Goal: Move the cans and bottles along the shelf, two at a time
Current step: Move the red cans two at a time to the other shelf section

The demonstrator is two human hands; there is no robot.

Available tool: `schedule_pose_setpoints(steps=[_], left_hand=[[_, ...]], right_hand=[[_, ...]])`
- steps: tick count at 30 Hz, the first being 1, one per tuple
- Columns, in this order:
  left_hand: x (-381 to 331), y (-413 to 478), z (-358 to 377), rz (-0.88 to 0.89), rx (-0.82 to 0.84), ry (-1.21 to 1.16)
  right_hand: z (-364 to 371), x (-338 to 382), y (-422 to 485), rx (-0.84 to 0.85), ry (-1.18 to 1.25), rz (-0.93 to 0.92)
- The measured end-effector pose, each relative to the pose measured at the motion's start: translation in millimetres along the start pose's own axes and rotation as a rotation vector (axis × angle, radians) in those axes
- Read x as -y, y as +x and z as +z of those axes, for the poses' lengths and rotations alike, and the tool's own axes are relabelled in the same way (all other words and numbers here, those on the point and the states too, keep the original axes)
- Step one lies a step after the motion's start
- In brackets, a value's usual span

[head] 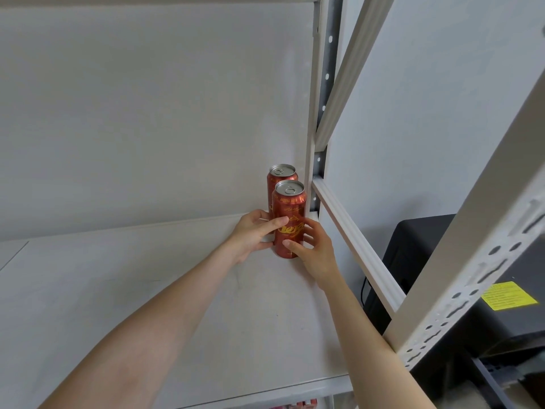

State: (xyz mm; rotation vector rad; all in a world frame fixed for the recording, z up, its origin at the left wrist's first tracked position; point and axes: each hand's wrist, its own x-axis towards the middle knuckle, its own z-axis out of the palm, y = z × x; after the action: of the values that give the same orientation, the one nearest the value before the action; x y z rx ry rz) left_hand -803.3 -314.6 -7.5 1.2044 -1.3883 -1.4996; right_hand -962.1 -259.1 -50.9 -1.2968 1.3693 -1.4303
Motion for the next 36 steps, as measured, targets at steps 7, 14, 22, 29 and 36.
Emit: schedule_pose_setpoints(steps=[7, 14, 22, 29, 36], left_hand=[[-9, -15, -7, -0.058, -0.005, 0.095], [-13, -54, -38, 0.141, -0.159, 0.469], [9, -138, -75, 0.473, -0.239, 1.362], [22, -187, -82, 0.424, -0.235, 1.572], [29, -232, -81, 0.421, -0.241, 1.595]], right_hand=[[-2, 4, -7, -0.062, -0.055, 0.082], [1, 13, -41, -0.224, -0.390, 0.072], [18, 37, -108, -0.218, -1.049, -0.174], [32, 51, -159, -0.099, -1.314, -0.173], [37, 67, -202, -0.060, -1.356, -0.169]])
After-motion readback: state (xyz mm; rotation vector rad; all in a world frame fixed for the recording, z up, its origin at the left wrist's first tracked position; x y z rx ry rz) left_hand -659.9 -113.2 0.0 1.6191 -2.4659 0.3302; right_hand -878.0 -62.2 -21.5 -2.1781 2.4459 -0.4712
